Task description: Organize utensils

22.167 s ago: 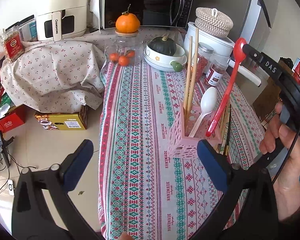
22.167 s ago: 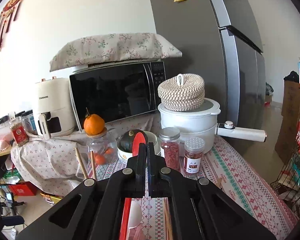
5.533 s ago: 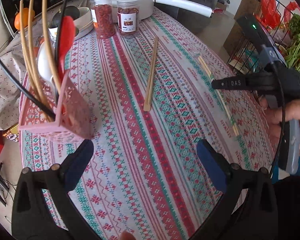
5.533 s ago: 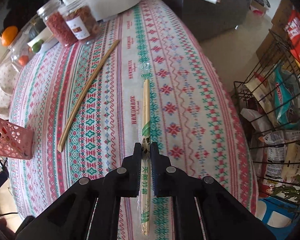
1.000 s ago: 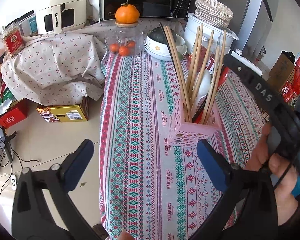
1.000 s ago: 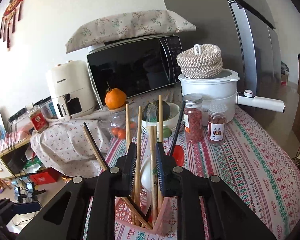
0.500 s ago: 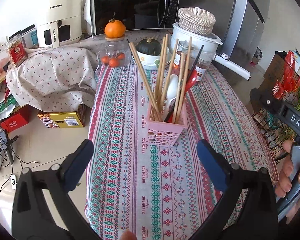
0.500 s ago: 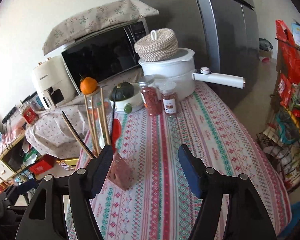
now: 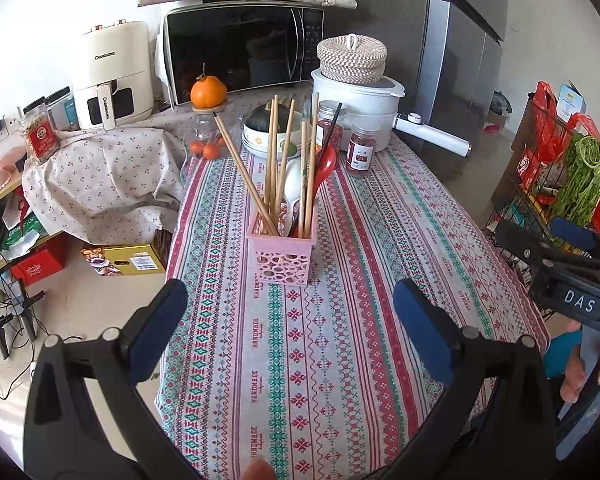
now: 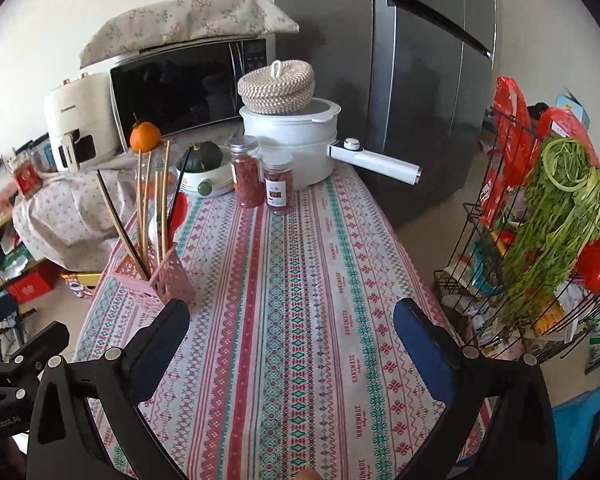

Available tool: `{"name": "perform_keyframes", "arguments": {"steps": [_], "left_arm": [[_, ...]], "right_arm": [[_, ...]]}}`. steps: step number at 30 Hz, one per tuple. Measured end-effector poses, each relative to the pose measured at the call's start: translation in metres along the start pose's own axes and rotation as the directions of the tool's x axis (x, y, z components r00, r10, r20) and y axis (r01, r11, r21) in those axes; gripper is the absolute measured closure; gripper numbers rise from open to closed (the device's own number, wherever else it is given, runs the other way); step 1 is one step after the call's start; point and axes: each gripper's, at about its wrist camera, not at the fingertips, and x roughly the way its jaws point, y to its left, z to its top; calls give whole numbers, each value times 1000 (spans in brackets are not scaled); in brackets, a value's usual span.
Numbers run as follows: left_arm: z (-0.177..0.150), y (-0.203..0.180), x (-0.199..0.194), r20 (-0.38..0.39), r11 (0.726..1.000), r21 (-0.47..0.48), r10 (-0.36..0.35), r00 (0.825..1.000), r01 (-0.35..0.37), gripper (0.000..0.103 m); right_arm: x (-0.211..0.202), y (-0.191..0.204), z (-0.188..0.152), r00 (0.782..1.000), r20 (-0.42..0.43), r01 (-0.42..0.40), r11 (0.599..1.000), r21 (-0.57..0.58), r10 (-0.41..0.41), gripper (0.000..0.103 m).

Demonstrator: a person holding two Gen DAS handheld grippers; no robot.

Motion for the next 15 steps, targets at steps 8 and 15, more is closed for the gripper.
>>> {"name": "perform_keyframes", "arguments": {"steps": [8, 15], "left_arm": [[-2, -5, 1, 9, 1000, 2, 12, 1000, -12, 1], [-2, -6, 4, -2, 1000, 0, 17, 1000, -17, 1]], "right_arm": [[15, 6, 1, 999, -41, -29, 1000, -6, 29, 0], [23, 12, -1, 997, -69, -32, 999, -24, 31, 0]]}}
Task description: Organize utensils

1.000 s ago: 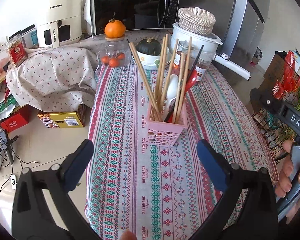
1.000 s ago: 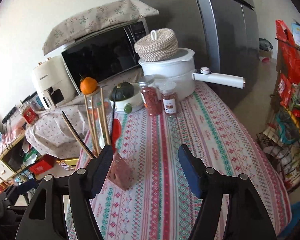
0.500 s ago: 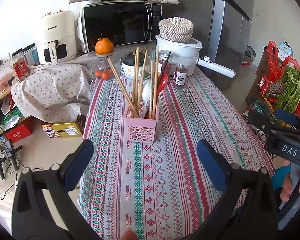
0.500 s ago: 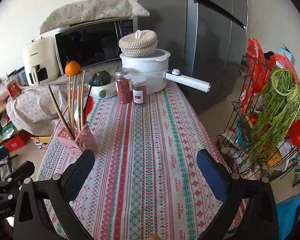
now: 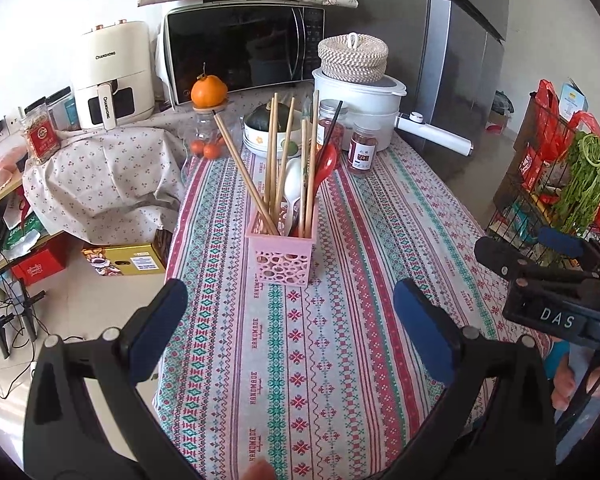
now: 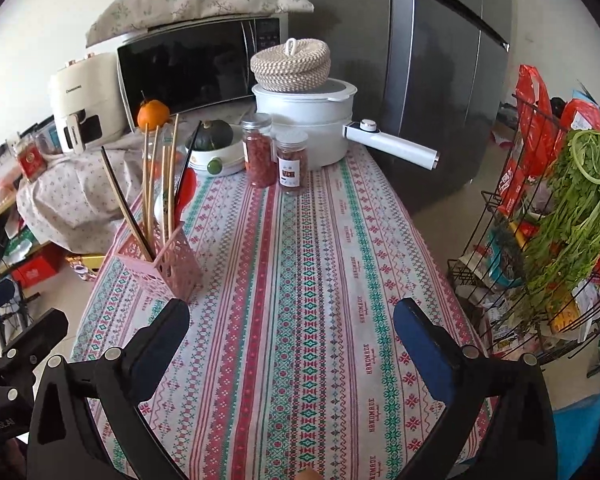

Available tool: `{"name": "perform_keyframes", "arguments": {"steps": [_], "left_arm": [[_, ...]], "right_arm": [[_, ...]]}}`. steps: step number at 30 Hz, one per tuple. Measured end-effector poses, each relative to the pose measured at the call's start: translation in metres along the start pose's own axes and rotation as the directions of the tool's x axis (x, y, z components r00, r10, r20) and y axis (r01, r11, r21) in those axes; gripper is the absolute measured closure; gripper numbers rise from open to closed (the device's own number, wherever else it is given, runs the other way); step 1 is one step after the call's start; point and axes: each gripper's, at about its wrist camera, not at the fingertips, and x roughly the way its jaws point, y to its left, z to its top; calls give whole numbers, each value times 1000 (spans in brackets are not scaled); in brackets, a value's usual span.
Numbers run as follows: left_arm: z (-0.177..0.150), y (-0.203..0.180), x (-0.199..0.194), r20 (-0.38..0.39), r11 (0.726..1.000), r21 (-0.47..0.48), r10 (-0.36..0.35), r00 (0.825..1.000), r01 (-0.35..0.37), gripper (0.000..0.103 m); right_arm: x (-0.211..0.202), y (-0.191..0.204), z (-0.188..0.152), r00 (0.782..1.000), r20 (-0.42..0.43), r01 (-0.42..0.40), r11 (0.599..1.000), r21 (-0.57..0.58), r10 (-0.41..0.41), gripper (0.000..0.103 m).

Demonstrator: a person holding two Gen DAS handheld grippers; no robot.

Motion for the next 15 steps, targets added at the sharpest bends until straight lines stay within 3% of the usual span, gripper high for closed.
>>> {"name": "perform_keyframes", "arguments": {"steps": [15], "left_arm": [[-2, -1, 4, -21, 1000, -9, 1, 1000, -1, 1]], "right_arm": [[2, 1, -1, 1000, -6, 3, 1000, 5, -3, 0]]}}
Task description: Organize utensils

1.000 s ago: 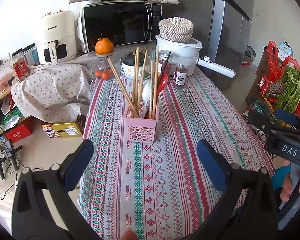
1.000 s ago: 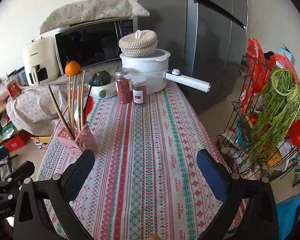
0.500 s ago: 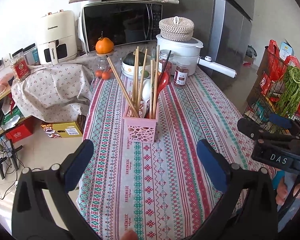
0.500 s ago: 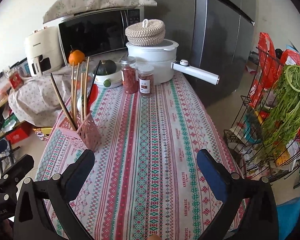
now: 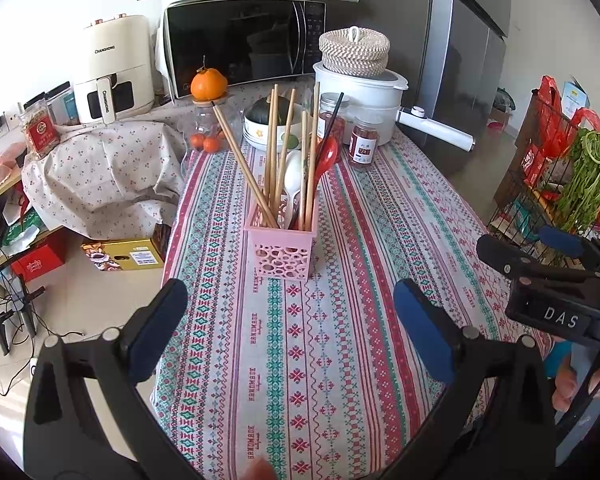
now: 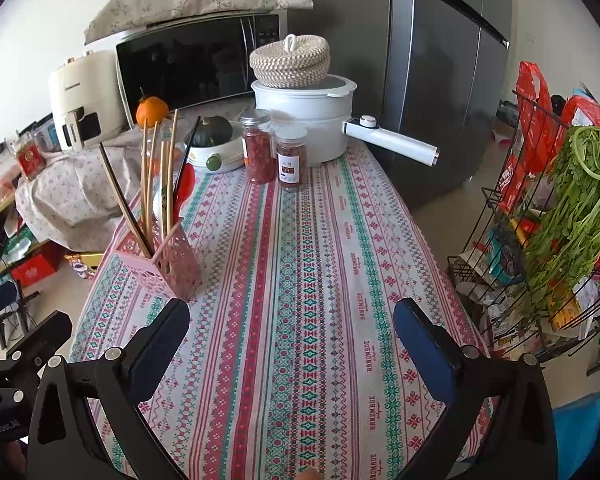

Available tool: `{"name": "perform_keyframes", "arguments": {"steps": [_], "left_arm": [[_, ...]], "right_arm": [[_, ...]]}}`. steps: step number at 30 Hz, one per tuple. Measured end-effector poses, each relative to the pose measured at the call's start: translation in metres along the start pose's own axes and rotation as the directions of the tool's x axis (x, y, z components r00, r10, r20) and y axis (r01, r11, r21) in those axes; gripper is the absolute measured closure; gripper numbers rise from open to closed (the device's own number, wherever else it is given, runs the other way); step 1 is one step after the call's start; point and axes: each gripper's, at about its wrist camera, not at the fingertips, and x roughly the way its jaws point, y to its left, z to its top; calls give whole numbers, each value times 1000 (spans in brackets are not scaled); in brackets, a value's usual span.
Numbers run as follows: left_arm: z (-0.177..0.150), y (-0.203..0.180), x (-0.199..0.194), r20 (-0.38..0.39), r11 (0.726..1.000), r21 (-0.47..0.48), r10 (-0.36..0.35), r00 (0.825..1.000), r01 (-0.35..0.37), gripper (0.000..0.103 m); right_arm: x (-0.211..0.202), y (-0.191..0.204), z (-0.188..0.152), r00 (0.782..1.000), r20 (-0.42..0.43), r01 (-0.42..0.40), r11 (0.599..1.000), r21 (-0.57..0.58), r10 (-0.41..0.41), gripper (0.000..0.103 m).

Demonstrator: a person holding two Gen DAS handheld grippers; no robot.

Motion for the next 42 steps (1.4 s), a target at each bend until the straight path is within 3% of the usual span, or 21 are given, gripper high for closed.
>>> {"name": "perform_keyframes", "arguments": {"steps": [42], "left_arm": [[0, -4, 1, -7, 999, -32, -10, 1000, 10, 1]], "right_arm": [[1, 0, -1, 1000, -9, 0, 1000, 7, 0, 0]]}}
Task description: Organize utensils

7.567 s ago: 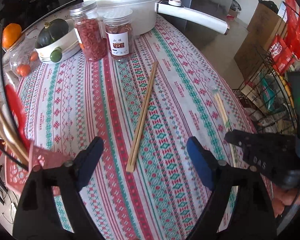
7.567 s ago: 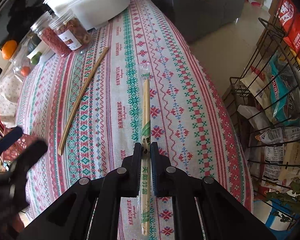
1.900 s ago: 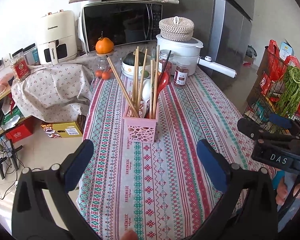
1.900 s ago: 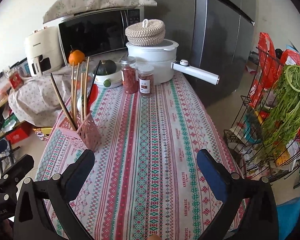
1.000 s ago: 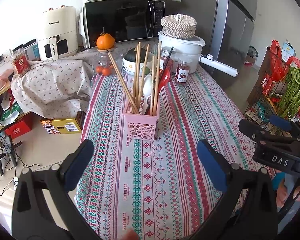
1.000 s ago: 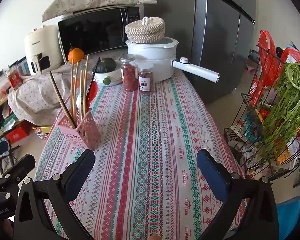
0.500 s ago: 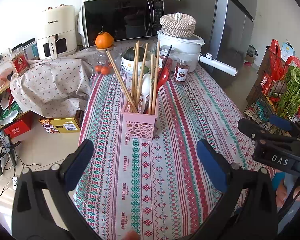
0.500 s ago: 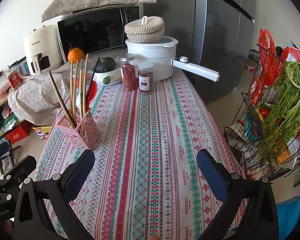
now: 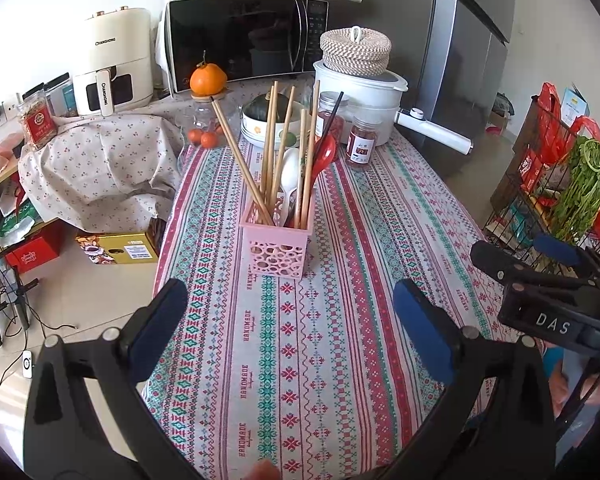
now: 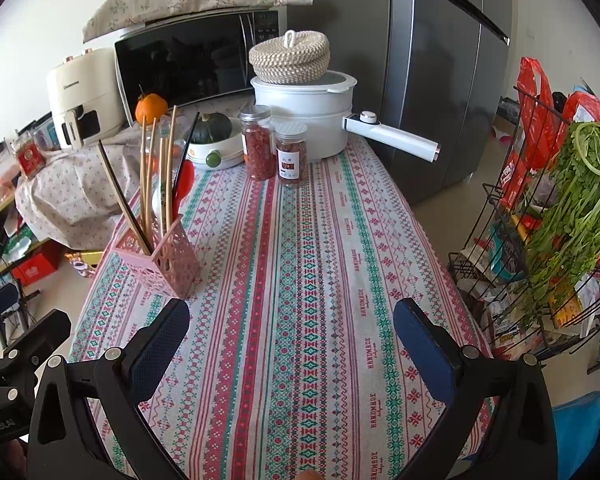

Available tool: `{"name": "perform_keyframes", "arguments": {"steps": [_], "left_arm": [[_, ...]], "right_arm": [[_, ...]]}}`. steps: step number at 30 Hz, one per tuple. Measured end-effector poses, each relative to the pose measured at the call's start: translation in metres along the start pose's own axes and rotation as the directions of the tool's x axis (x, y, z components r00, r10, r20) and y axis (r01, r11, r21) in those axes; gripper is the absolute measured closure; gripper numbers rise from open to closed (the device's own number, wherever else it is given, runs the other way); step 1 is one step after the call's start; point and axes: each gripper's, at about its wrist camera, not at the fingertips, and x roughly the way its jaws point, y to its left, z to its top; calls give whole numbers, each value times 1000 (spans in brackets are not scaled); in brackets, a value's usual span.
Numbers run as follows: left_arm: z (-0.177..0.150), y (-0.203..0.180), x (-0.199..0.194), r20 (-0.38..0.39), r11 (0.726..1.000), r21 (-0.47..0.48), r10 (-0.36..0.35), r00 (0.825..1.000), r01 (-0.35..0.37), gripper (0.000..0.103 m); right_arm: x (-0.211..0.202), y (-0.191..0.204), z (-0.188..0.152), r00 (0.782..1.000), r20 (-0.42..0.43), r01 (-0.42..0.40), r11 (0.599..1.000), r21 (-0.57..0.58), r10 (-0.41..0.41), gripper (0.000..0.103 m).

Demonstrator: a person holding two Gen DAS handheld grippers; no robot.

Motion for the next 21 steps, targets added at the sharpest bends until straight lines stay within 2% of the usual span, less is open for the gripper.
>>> {"name": "perform_keyframes", "arguments": {"steps": [21], "left_arm": [[-1, -1, 4, -18, 999, -34, -7, 1000, 6, 1]], "right_arm": [[1, -1, -4, 1000, -9, -4, 1000, 1, 4, 0]]}}
